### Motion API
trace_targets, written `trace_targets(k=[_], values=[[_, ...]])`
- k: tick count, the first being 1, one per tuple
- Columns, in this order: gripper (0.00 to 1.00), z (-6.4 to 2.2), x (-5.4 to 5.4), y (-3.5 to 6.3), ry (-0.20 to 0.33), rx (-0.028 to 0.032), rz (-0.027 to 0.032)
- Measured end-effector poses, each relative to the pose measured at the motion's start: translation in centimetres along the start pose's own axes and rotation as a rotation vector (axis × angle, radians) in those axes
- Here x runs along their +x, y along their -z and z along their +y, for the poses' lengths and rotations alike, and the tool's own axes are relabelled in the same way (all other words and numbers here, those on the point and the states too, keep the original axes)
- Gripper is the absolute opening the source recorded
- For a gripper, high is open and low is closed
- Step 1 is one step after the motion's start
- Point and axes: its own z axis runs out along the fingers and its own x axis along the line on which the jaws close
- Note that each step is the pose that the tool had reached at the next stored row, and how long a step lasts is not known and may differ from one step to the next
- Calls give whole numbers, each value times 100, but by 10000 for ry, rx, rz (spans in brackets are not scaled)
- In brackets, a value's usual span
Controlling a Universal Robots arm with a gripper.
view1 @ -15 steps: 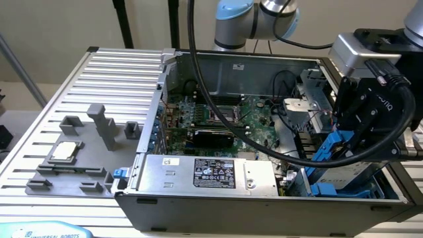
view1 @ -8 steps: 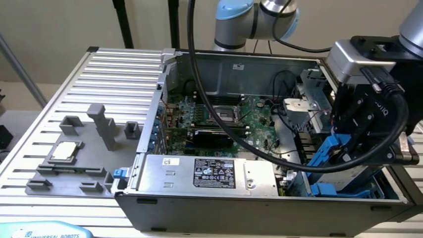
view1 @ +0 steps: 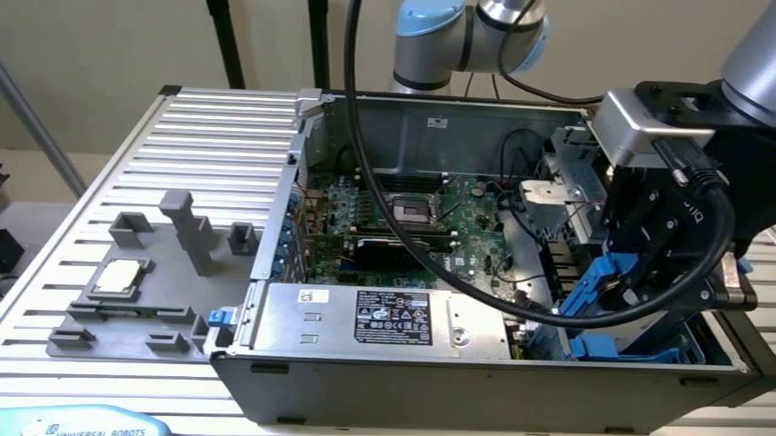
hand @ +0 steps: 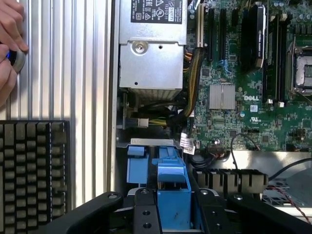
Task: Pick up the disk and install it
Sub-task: 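Insert the disk into the insertion slot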
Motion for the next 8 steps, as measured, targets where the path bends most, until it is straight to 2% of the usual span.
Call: trace_targets(k=[8], values=[[33, -6, 9, -100, 1, -22, 0]])
